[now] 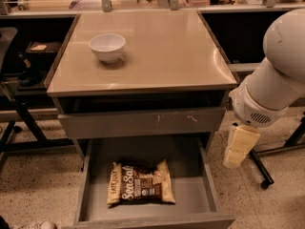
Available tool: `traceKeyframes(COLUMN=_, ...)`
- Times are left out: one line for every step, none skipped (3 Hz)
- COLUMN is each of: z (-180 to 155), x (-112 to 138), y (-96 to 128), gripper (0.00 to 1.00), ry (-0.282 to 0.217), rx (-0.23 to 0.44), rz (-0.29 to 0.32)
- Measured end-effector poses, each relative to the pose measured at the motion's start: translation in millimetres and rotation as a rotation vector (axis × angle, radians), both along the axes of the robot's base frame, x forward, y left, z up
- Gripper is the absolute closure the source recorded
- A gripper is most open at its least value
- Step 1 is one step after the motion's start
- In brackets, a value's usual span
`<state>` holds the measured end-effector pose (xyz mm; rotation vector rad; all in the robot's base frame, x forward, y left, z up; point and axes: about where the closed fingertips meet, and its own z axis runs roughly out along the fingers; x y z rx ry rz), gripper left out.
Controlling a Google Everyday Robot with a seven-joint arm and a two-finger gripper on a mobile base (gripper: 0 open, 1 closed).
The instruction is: Pick brown chip bag from middle drawer and place on counter
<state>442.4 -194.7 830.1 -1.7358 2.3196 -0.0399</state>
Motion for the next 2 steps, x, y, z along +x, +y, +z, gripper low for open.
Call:
traceKeyframes(z=0, x=0, y=0, gripper=0.0, ry=-0.001, rx=0.0, rz=0.0)
traceKeyframes(z=-36, x=-3, y=19, gripper=0.0, ry=0.022, rx=0.057, rz=0.03)
